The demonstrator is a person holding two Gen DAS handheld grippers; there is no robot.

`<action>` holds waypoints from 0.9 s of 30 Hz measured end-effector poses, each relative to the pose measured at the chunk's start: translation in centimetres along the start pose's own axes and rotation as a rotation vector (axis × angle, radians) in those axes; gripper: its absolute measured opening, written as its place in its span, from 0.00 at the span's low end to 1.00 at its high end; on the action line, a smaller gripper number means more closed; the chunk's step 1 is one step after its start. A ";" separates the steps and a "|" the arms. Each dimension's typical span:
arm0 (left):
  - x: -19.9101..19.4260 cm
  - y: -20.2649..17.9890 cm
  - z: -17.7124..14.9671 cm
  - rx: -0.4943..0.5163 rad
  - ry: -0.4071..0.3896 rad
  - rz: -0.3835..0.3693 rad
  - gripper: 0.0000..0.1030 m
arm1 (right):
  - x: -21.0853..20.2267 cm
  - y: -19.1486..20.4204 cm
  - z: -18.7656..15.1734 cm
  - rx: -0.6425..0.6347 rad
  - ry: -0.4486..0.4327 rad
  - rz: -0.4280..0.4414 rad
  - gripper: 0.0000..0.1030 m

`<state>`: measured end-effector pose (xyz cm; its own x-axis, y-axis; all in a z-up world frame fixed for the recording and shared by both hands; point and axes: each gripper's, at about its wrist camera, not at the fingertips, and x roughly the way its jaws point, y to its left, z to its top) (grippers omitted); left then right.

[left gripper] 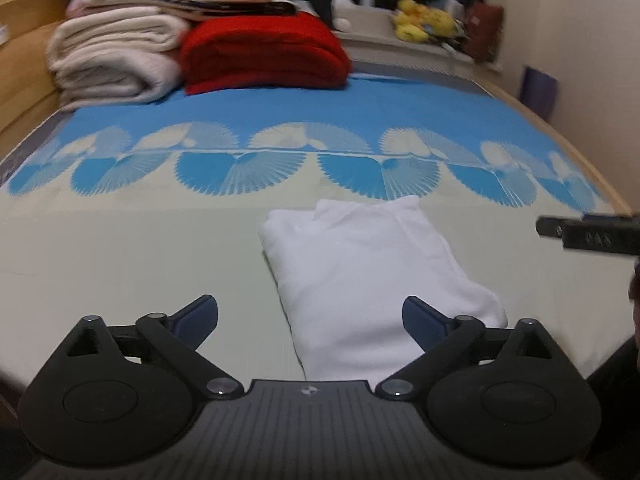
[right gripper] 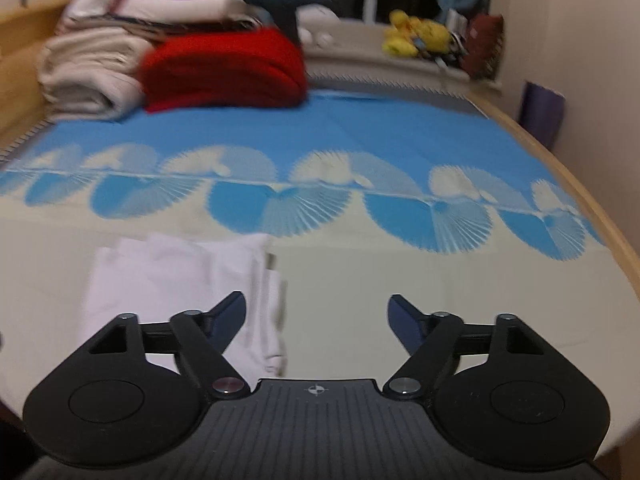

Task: Fold small clothes

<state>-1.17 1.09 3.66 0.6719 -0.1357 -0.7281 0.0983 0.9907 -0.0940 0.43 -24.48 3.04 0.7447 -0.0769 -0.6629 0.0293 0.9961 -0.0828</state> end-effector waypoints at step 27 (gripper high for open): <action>5.5 1.7 -4.4 -0.135 0.208 0.097 0.99 | 1.6 3.6 -5.0 -0.060 0.173 0.087 0.82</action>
<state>-0.51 2.03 -3.53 0.5068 -0.0495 -0.8607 -0.0671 0.9931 -0.0966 -1.57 -21.23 -2.04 0.6168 -0.0016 -0.7871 -0.0744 0.9954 -0.0602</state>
